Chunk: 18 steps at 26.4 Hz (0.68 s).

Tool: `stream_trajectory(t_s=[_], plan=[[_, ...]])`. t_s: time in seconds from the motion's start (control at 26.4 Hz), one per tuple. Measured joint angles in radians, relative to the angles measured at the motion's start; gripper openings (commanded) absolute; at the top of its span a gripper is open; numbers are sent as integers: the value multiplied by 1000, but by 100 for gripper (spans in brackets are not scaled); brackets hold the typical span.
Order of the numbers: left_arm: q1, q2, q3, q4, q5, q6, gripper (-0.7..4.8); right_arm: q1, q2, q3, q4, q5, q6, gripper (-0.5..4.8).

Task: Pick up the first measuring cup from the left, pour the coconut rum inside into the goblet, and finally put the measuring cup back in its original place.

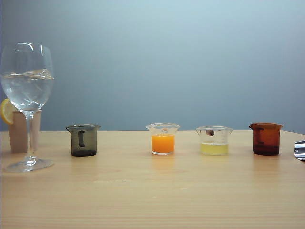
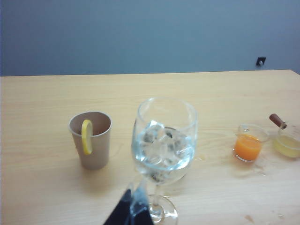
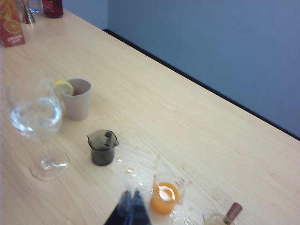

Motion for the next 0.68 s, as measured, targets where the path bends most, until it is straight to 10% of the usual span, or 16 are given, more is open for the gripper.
stream_trajectory(t_s=[0.68], plan=[[0, -26, -280, 340, -97, -26, -5, -60, -380, -496, 168, 416, -3, 0]])
